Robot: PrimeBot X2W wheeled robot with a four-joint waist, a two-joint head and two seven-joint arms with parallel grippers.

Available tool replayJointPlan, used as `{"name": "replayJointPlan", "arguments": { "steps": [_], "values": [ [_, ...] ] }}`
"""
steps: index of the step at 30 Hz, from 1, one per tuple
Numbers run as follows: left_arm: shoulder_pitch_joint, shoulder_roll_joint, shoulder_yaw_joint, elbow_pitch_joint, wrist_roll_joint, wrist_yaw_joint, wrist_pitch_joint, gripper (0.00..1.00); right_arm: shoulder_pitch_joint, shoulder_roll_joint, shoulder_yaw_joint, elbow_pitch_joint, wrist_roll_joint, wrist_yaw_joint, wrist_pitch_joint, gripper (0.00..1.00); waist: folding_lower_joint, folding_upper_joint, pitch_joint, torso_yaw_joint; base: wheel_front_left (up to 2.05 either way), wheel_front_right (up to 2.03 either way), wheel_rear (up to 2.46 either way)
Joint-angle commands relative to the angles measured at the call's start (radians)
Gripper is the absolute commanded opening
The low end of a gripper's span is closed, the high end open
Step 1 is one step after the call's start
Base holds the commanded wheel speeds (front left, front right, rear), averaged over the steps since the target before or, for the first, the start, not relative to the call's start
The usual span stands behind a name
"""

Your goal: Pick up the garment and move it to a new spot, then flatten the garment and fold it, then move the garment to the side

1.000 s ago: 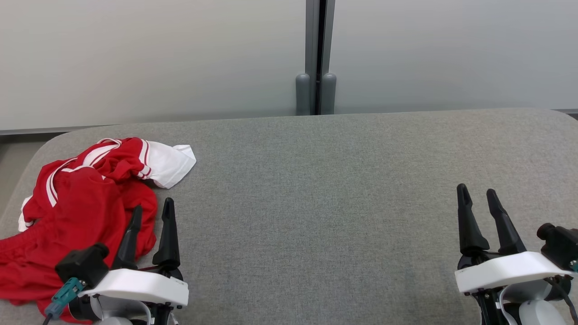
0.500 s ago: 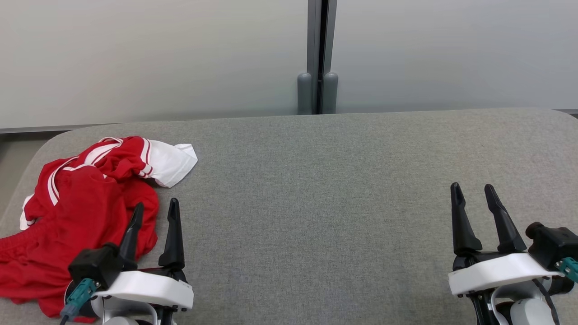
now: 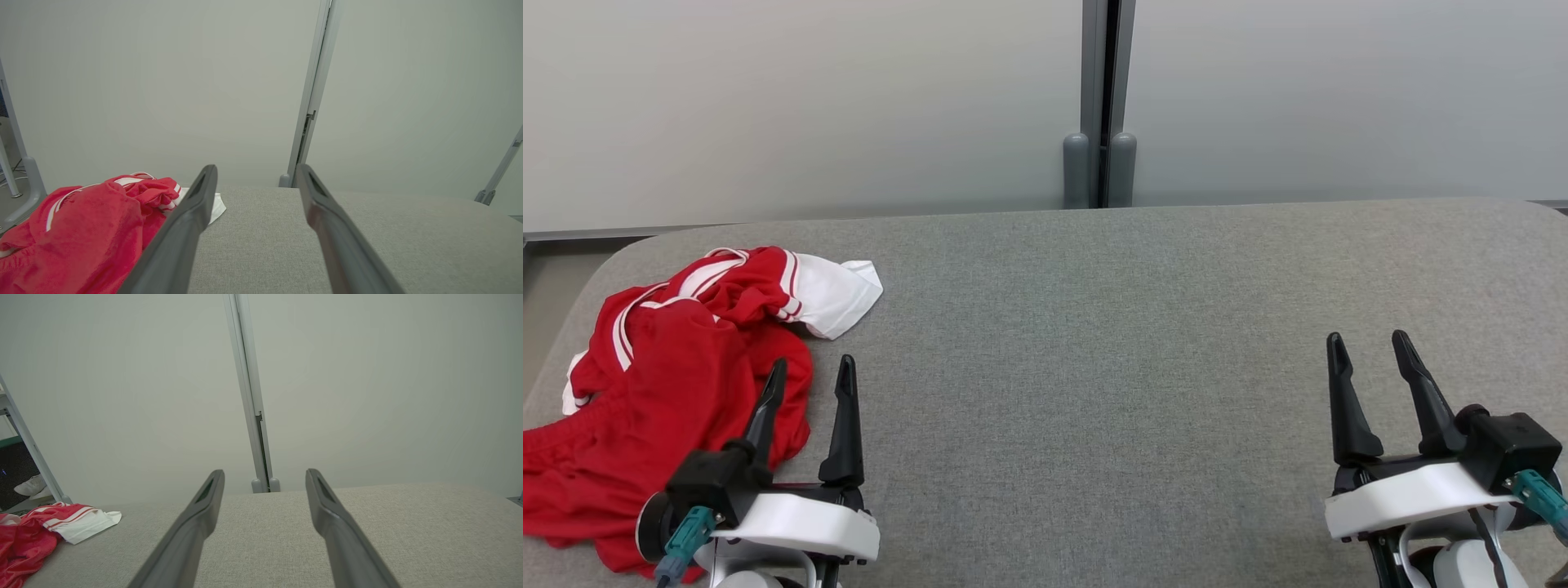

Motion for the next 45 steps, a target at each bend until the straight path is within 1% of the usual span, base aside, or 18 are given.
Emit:
{"name": "replayJointPlan", "arguments": {
  "steps": [1,26,45],
  "values": [
    [-0.015,0.006,-0.001,-0.01,0.022,0.007,-0.008,1.0,-0.013,-0.007,0.001,-0.004,-0.016,0.004,-0.01,1.0,0.0,0.0,0.0,0.0,0.0,0.0,0.0],
    [-0.016,0.007,-0.026,-0.015,0.15,0.018,-0.054,1.0,-0.023,-0.009,0.031,0.003,-0.147,0.004,-0.058,1.0,0.0,0.0,0.0,0.006,0.0,0.0,0.0],
    [-0.018,0.006,-0.029,-0.008,0.129,0.012,-0.053,1.0,-0.02,-0.009,0.033,0.02,-0.126,0.004,-0.056,1.0,0.0,0.0,0.001,0.008,0.0,0.0,0.0]
  ]
}}
